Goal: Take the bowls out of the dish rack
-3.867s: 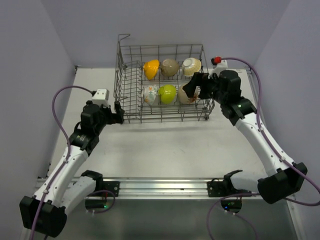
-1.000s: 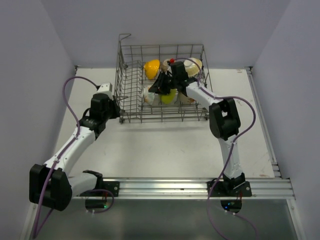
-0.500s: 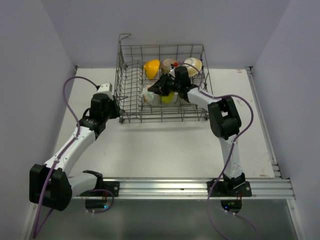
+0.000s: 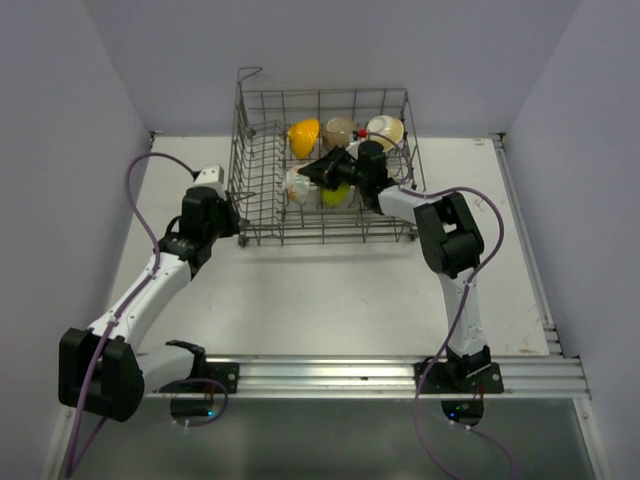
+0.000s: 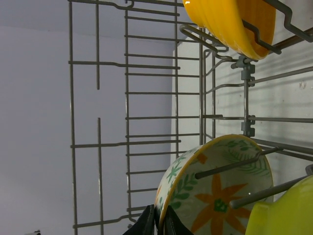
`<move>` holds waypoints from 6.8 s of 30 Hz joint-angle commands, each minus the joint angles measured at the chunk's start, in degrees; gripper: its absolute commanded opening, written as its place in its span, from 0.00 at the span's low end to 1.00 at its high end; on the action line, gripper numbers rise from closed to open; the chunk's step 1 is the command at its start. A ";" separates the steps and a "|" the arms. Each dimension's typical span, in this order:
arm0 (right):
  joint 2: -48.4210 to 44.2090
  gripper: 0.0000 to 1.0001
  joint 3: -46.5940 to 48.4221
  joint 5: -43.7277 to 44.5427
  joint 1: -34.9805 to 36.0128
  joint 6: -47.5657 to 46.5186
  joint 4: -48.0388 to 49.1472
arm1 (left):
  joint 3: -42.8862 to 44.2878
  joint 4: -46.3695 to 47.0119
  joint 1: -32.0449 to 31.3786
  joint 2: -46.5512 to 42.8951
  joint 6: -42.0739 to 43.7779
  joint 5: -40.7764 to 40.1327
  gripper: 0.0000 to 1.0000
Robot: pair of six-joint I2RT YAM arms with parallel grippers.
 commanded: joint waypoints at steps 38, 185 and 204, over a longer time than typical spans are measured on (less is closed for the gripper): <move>-6.12 0.00 4.04 -0.96 0.14 13.26 14.02 | 0.58 -3.72 -1.32 0.60 3.29 4.22 0.00; 8.82 0.60 40.25 51.42 -27.02 -60.57 -79.76 | 0.23 -2.75 -1.32 -4.40 6.19 13.80 1.00; -5.32 0.98 46.49 41.66 -27.02 -52.92 -87.59 | 0.32 -3.81 -1.32 -3.70 6.71 9.67 1.00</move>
